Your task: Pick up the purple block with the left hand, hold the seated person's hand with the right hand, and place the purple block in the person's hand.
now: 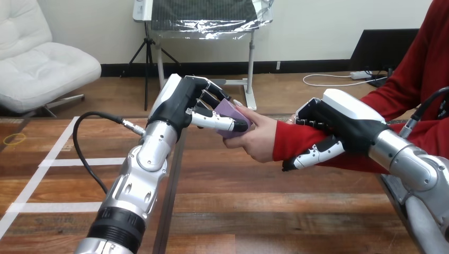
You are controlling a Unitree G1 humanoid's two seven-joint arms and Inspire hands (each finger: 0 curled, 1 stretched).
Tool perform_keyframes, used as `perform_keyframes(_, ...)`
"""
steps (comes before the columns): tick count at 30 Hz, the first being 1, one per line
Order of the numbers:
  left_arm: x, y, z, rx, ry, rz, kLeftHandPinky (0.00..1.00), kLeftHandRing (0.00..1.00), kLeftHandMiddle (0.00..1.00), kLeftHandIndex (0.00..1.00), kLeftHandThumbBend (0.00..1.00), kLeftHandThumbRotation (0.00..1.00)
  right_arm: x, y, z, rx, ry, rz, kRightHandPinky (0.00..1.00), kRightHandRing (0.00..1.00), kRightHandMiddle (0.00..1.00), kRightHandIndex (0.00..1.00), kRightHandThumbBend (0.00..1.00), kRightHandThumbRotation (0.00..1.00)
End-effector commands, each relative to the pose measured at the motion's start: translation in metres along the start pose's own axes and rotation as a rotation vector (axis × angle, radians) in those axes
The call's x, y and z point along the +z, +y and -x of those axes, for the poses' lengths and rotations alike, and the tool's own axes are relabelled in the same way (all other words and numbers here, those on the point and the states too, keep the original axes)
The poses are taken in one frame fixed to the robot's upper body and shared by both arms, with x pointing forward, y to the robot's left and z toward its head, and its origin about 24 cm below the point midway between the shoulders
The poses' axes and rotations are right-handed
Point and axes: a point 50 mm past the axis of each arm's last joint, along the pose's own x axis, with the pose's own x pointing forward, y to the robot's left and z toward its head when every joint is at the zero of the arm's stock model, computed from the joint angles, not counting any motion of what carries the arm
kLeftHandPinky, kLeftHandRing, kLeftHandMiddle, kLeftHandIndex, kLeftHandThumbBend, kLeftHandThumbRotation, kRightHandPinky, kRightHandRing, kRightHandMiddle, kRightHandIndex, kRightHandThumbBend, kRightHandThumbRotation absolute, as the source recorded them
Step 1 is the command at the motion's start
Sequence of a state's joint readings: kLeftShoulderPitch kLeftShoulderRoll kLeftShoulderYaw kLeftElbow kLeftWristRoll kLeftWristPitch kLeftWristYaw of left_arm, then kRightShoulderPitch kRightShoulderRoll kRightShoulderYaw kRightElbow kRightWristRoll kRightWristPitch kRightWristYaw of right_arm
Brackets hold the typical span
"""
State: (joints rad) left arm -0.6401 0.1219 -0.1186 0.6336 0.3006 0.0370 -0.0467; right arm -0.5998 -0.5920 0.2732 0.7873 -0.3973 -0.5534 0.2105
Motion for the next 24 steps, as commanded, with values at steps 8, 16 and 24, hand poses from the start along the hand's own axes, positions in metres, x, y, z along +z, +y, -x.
perform_keyframes(8,0.018,-0.001,-0.004,-0.039,-0.070,0.034,0.49,0.61,0.64,0.64,0.75,0.34,0.030,-0.008,-0.014,0.011,-0.153,-0.039,0.32,0.35,0.40,0.42,0.97,0.48)
perform_keyframes(16,0.014,0.003,-0.001,-0.027,-0.076,0.048,0.65,0.73,0.74,0.70,0.77,0.62,0.027,-0.009,-0.011,0.067,-0.128,0.012,0.45,0.53,0.57,0.60,1.00,0.72)
perform_keyframes(24,0.010,0.007,0.002,-0.023,-0.074,0.042,0.73,0.78,0.78,0.75,0.78,0.75,0.023,-0.010,-0.007,0.103,-0.102,0.016,0.56,0.69,0.72,0.75,1.00,0.87)
